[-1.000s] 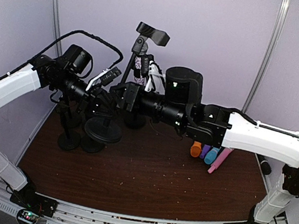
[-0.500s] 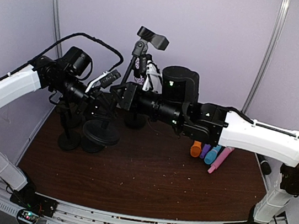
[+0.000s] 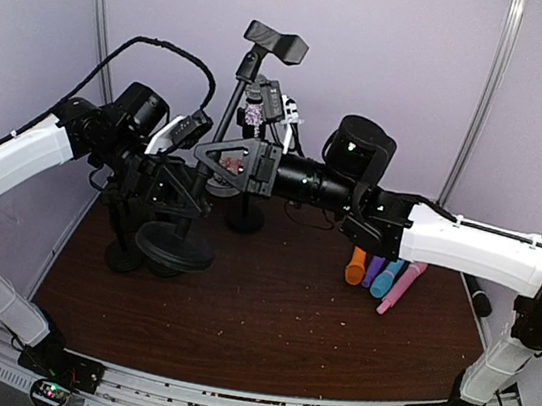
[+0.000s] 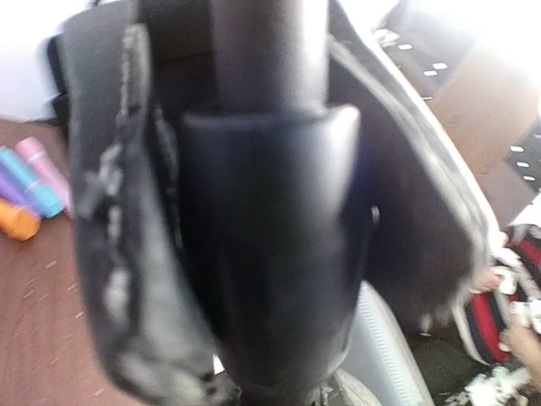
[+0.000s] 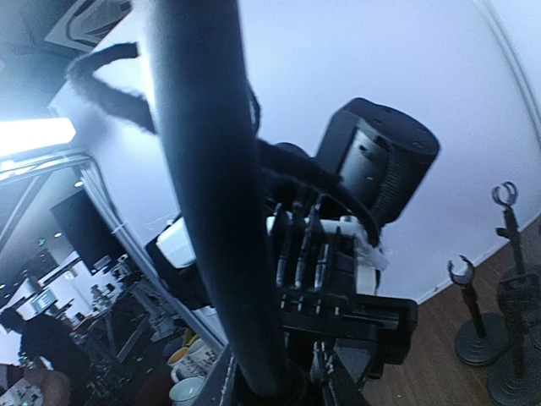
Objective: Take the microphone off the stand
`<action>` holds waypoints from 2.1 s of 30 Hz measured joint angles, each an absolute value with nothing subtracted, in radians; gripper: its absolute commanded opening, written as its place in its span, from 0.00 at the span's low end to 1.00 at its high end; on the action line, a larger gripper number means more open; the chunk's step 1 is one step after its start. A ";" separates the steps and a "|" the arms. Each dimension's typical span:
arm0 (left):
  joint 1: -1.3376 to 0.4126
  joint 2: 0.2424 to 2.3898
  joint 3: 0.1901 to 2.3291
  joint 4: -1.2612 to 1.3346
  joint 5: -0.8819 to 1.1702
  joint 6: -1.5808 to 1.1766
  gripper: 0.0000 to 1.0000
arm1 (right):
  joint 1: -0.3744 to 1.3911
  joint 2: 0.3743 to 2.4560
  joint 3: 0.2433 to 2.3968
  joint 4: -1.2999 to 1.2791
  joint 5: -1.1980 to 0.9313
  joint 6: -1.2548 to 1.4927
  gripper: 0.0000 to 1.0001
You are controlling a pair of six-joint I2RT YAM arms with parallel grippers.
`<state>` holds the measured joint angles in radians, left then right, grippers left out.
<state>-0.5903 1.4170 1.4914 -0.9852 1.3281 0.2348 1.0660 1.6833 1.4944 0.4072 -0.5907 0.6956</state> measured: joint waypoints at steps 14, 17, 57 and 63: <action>-0.596 1.412 1.514 -0.983 1.468 0.204 0.00 | 1.047 1.749 1.512 0.628 -0.812 0.877 0.77; -0.564 1.412 1.549 -0.962 1.396 0.215 0.00 | 1.058 1.682 1.492 0.435 -0.674 0.782 0.80; -0.537 1.375 1.524 -0.907 0.885 0.292 0.00 | 1.192 1.761 1.791 -0.138 0.102 0.656 0.29; -0.535 1.373 1.515 -0.913 0.883 0.283 0.00 | 1.192 1.764 1.793 -0.152 0.102 0.651 0.15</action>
